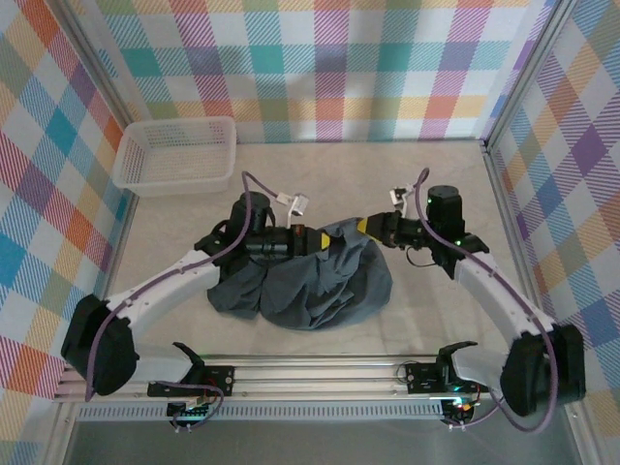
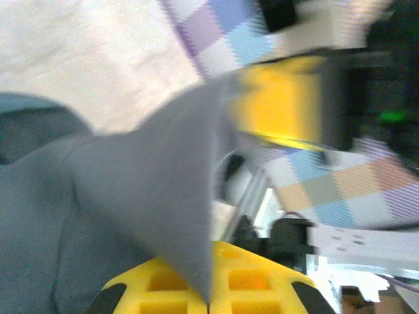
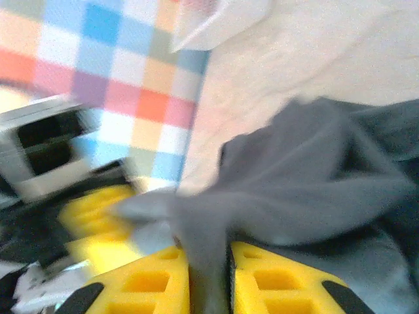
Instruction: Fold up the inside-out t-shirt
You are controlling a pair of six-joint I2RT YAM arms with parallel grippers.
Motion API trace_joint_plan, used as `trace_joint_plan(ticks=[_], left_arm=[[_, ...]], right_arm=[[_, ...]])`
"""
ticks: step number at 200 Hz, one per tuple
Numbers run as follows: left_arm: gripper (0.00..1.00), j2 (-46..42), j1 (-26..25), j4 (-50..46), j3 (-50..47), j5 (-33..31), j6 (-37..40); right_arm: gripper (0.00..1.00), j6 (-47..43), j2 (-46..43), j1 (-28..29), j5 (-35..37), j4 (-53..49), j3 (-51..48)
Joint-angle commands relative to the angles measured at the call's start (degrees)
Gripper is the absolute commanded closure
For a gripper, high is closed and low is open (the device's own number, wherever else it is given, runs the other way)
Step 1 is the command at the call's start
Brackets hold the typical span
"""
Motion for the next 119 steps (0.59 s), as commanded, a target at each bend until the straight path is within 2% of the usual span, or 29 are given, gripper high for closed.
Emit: trace_joint_plan(ticks=[1,16,22,34,49,64,78,83,103,119], left_arm=[[1.0,-4.1,0.1,-1.6,4.8,7.8,-2.4],[1.0,-4.6,0.3,-6.5,5.1,6.2,0.9],[1.0,-4.5,0.3,-7.2,4.6,5.6,1.5],[1.0,-3.5,0.2,-6.3,3.6,5.0,1.2],[1.0,-1.9,0.2,-4.3,2.5,4.9,0.2],[1.0,-0.4,0.1,-2.9,1.9,5.2,0.0],[1.0,1.2,0.2,-2.8,1.9,6.1,0.3],[1.0,1.7,0.1,-2.9,2.1,6.7,0.7],[1.0,3.3,0.2,-5.9,3.0,7.8,3.0],[1.0,3.8,0.1,-6.5,3.1,7.5,3.2]], right_arm=[[0.79,-8.8,10.4,-2.6,-4.7,-7.3,0.3],[0.65,-6.6,8.0,-2.6,-4.1,-7.5,0.3],[0.57,-5.0,4.7,-2.6,-1.6,-6.7,-1.0],[0.5,-3.2,-3.2,-2.6,5.1,-8.1,-3.6],[0.48,-2.6,-11.2,-1.9,11.3,-10.3,-5.9],[0.48,-4.1,-19.4,2.4,18.0,-10.1,-8.3],[0.49,-9.4,-23.7,8.3,25.5,-9.4,-9.7],[0.49,-13.7,-24.6,11.7,30.7,-9.1,-10.1],[0.48,-26.7,-23.1,18.2,42.0,-6.8,-9.7],[0.47,-35.1,-19.8,21.2,45.3,-3.5,-9.3]])
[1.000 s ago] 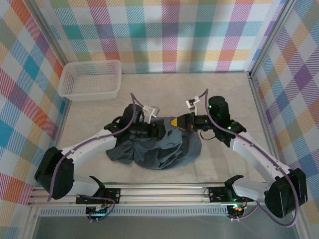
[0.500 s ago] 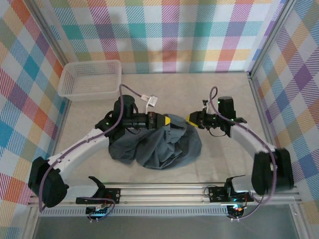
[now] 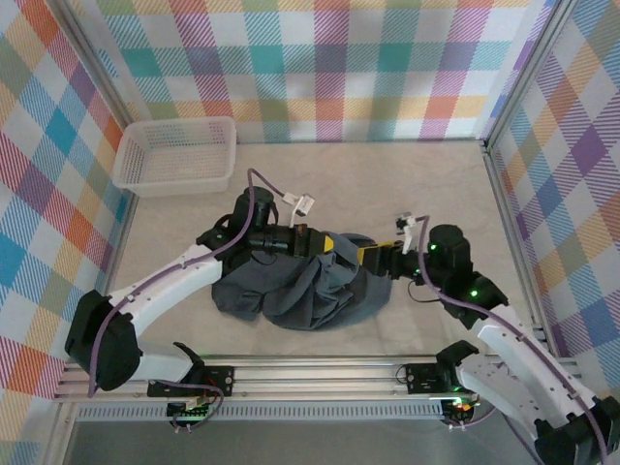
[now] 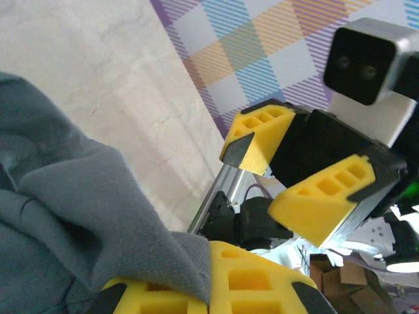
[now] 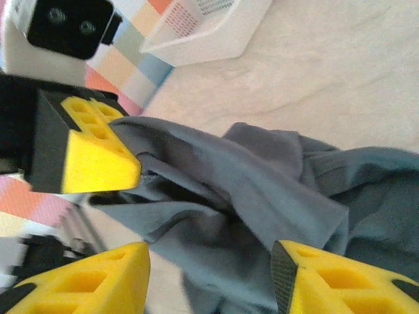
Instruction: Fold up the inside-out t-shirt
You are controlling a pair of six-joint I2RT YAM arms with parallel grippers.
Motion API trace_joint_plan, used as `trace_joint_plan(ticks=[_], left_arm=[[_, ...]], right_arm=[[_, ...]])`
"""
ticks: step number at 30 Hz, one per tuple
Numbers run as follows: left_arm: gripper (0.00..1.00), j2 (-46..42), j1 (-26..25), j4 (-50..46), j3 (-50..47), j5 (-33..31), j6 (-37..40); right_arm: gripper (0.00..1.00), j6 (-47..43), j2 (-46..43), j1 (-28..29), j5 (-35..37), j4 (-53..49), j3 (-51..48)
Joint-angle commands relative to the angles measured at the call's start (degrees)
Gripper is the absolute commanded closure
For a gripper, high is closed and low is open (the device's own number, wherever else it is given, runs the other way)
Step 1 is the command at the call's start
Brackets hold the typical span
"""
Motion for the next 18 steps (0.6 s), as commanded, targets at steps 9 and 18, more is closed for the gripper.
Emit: trace_joint_plan(ticks=[9,18], left_arm=[[1.0,0.2,0.1,-1.3,0.6,0.4,1.7],[1.0,0.0,0.1,-1.3,0.5,0.3,1.7]], right_arm=[[0.31,-37.1,15.2,10.7,22.5,7.1,0.6],[0.15,-46.0,21.3,14.2,36.0,12.6,0.2]])
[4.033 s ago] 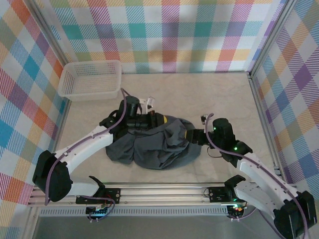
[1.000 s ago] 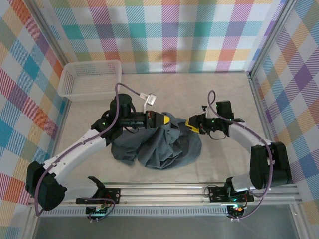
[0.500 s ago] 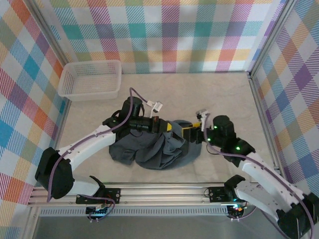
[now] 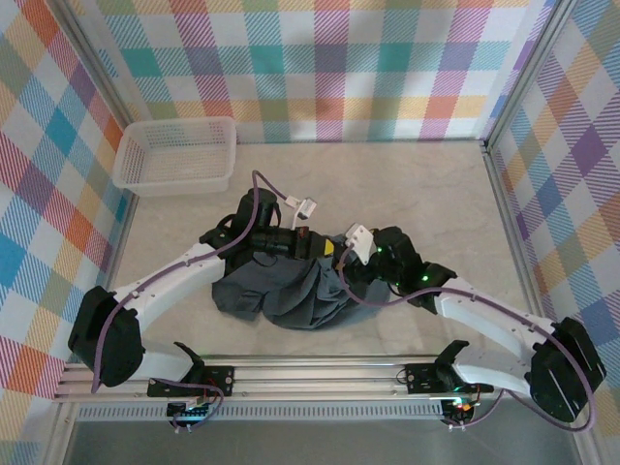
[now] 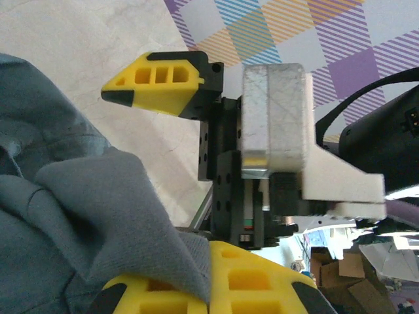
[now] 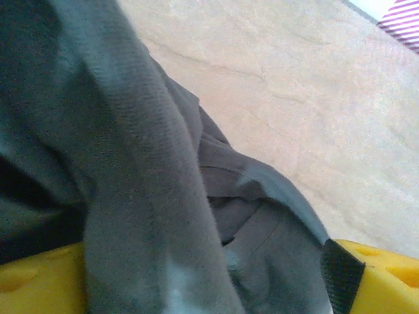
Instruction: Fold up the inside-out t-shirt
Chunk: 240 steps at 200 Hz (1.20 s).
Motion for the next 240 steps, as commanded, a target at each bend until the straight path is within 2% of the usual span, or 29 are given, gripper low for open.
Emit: trace_joint_plan(ticks=[1,17,41,58,73,89,105,106,114,120,136,149,158,167,176,183,199,211,240], left_arm=[[1.0,-0.7,0.2,-0.3,0.6,0.0,0.9],[1.0,-0.7,0.1,-0.3,0.5,0.0,1.2],[1.0,-0.4,0.2,-0.5,0.6,-0.3,1.5],[1.0,-0.7,0.1,-0.3,0.1,-0.5,1.5],[1.0,-0.8,0.2,0.1,-0.2,-0.6,1.4],[1.0,-0.6,0.2,0.6,0.0,-0.3,1.0],[1.0,-0.4,0.1,1.0,0.0,-0.1,0.8],[1.0,-0.5,0.1,1.0,0.0,-0.1,0.9],[1.0,-0.5,0.1,1.0,0.1,-0.2,0.8],[1.0,-0.5,0.1,0.9,0.1,-0.2,0.9],[1.0,-0.7,0.1,-0.1,0.0,-0.7,1.5],[1.0,-0.5,0.1,-4.0,0.3,-3.6,4.8],[1.0,-0.2,0.1,-10.2,0.7,-9.8,9.5],[0.93,0.9,0.1,-16.5,0.1,-19.3,14.4],[0.84,2.1,0.2,-18.2,-1.5,-29.0,16.8],[0.81,2.9,0.7,-17.3,-2.9,-32.8,17.6],[0.74,3.1,1.4,-14.8,-4.3,-34.5,17.9],[0.61,1.1,1.3,-13.4,-4.8,-32.9,18.1],[0.4,-8.5,-0.9,-7.1,-7.5,-32.1,20.9]], right_arm=[[0.15,-9.1,3.1,2.4,13.2,6.5,0.6],[0.16,-13.0,4.8,3.3,19.2,10.5,0.6],[0.18,-14.4,4.2,3.5,22.3,11.9,0.5],[0.29,-14.3,0.0,4.2,23.1,11.0,-0.2],[0.38,-13.1,-4.8,4.6,20.6,9.0,-1.5],[0.51,-11.0,-8.3,4.6,16.6,6.0,-2.6],[0.75,-9.0,-8.8,4.5,14.8,4.5,-3.6],[0.8,-8.8,-8.7,4.6,14.6,4.3,-3.6],[0.94,-7.8,-8.2,4.5,13.1,3.4,-3.7],[1.0,-7.0,-7.7,4.6,11.9,2.8,-3.5],[1.0,-2.8,-7.0,4.5,9.5,1.0,-2.2],[1.0,0.4,-8.1,4.5,6.4,-0.4,-1.2],[1.0,3.5,-9.4,4.3,3.3,-1.9,-0.2],[1.0,6.8,-11.1,3.8,-0.5,-3.2,0.8],[1.0,9.5,-12.6,3.2,-2.8,-3.3,1.2],[1.0,12.9,-13.7,2.3,-5.2,-3.3,1.5],[1.0,17.6,-15.1,-0.3,-10.9,-3.2,2.1],[1.0,20.0,-14.9,-2.3,-14.3,-3.5,2.7],[1.0,23.2,-12.1,-6.4,-18.6,-6.1,5.0]])
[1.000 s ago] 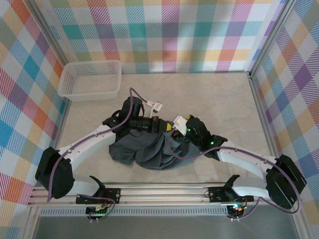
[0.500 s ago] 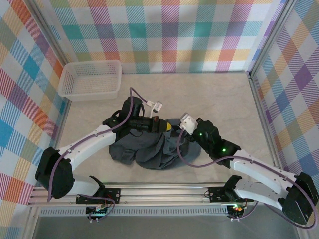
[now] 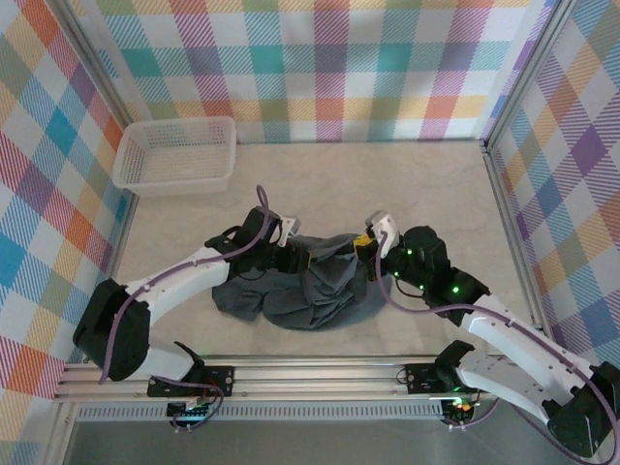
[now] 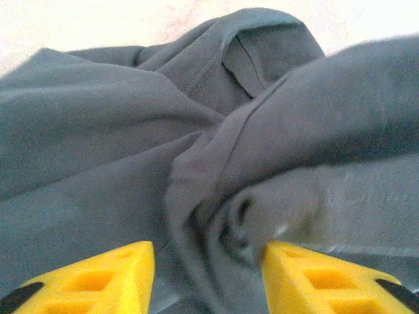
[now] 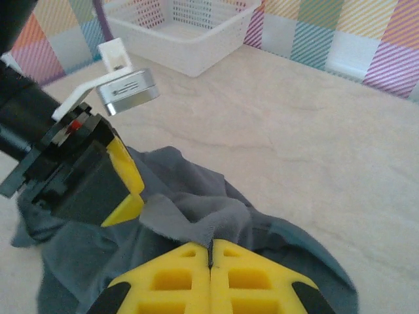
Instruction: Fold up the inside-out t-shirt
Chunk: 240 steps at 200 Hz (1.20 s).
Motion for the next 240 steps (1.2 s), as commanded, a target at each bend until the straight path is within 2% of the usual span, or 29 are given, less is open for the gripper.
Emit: trace_joint_plan(ticks=[1,10,27,46,76,95,114,130,139,147,162,172,192,198,207,211,223,240], left_arm=[[0.4,-9.7,-1.9,4.8,-1.2,-2.9,5.1],[0.38,-11.8,-4.9,3.9,-0.8,-5.3,8.5],[0.34,-12.3,-13.5,0.8,1.6,-14.9,15.0],[0.28,-9.6,-19.7,1.2,3.3,-25.3,16.9],[0.23,-2.6,-19.8,5.4,6.3,-32.4,15.5],[0.25,2.2,-17.4,5.6,10.0,-32.9,13.3],[0.3,5.0,-14.5,5.6,12.3,-29.0,11.9],[0.44,5.8,-13.2,6.4,13.1,-21.2,13.8],[0.56,6.3,-12.5,5.9,13.9,-16.1,14.6],[0.72,6.7,-12.0,5.2,14.6,-12.5,14.9],[0.89,7.2,-11.4,2.7,16.0,-6.6,15.5],[1.0,7.2,-11.3,1.2,16.5,-5.1,15.6],[1.0,6.8,-10.6,-0.5,16.6,-5.3,14.1],[1.0,6.5,-10.2,-0.6,16.8,-4.8,12.9],[1.0,6.0,-9.6,-2.6,17.8,-3.1,10.5],[1.0,5.9,-9.4,-3.1,18.4,-2.1,9.2],[1.0,5.9,-9.0,-4.1,20.8,1.5,5.3],[1.0,6.9,-8.9,-4.7,23.5,5.1,0.6]], right_arm=[[1.0,7.0,2.2,-2.8,-8.1,-3.2,3.1],[1.0,7.8,3.5,-3.6,-9.0,-5.0,4.6],[1.0,9.3,6.1,-5.1,-10.8,-8.0,7.4],[1.0,9.9,8.5,-5.9,-13.4,-9.3,9.5],[1.0,9.9,9.6,-5.9,-17.6,-8.9,10.4],[1.0,9.2,9.3,-6.0,-19.4,-8.7,10.3],[1.0,8.5,9.1,-6.1,-19.1,-9.8,10.6],[1.0,8.4,8.9,-6.2,-18.6,-10.1,10.6],[1.0,8.4,8.9,-6.2,-18.2,-10.3,10.6],[1.0,8.4,9.1,-6.3,-17.6,-10.7,10.5],[1.0,8.4,9.4,-6.8,-16.2,-11.6,10.5],[1.0,8.4,9.4,-7.1,-15.9,-11.9,10.2],[1.0,9.1,9.6,-7.2,-13.5,-11.7,9.8],[0.89,9.4,10.0,-7.2,-11.8,-12.3,10.1],[0.65,9.9,11.0,-7.1,-9.2,-13.3,10.6],[0.59,10.2,11.6,-7.0,-8.5,-13.8,11.0],[0.52,10.6,13.6,-5.9,-6.7,-14.8,11.9],[0.44,10.9,16.5,-2.7,0.3,-14.6,12.8]])
